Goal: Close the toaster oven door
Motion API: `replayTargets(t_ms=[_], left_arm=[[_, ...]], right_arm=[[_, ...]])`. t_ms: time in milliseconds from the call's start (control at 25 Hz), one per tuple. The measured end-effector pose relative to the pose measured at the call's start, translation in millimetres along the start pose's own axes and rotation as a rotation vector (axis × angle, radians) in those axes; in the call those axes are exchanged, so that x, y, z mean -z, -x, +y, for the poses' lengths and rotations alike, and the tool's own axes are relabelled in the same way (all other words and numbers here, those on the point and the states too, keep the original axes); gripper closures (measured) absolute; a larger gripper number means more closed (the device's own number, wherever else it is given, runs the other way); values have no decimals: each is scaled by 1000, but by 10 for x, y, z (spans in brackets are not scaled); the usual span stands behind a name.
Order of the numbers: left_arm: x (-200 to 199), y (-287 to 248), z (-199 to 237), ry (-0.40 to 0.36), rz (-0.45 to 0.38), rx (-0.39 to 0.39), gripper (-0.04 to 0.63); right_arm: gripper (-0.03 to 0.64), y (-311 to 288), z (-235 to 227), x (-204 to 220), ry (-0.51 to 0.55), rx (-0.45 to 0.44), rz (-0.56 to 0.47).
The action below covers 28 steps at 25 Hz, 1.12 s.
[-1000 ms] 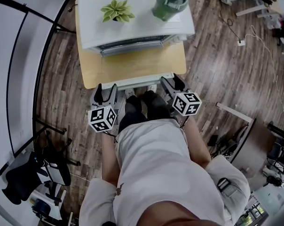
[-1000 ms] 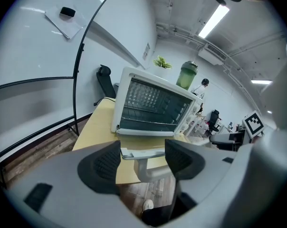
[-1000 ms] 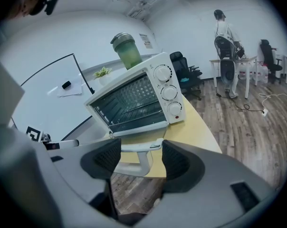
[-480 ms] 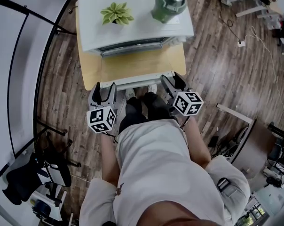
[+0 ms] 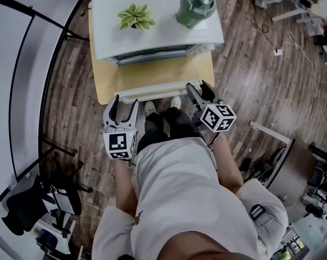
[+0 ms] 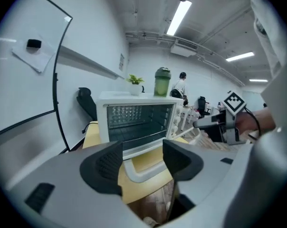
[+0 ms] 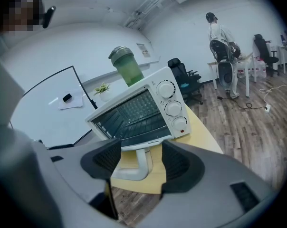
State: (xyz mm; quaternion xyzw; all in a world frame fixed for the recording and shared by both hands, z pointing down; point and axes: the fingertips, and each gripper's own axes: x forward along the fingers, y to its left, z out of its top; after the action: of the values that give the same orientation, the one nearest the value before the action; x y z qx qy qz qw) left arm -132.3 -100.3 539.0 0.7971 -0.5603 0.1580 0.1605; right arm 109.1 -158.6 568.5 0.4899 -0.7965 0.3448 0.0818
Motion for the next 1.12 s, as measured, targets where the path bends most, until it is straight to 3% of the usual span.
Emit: replayTargets(t_ms=[160, 320, 640, 840, 1120], left_arm=[[8, -16, -262, -154, 33, 89, 362], [152, -98, -406, -228, 88, 142, 382], [335, -267, -440, -400, 183, 154, 380], [349, -345, -399, -444, 205, 140, 396], [269, -375, -356, -445, 205, 133, 419]], right_arm=[[344, -13, 12, -48, -5, -2, -10], [344, -30, 14, -80, -7, -2, -16], [344, -52, 30, -153, -9, -4, -32], [344, -77, 39, -210, -3, -9, -41], [344, -93, 58, -278, 10, -13, -46]])
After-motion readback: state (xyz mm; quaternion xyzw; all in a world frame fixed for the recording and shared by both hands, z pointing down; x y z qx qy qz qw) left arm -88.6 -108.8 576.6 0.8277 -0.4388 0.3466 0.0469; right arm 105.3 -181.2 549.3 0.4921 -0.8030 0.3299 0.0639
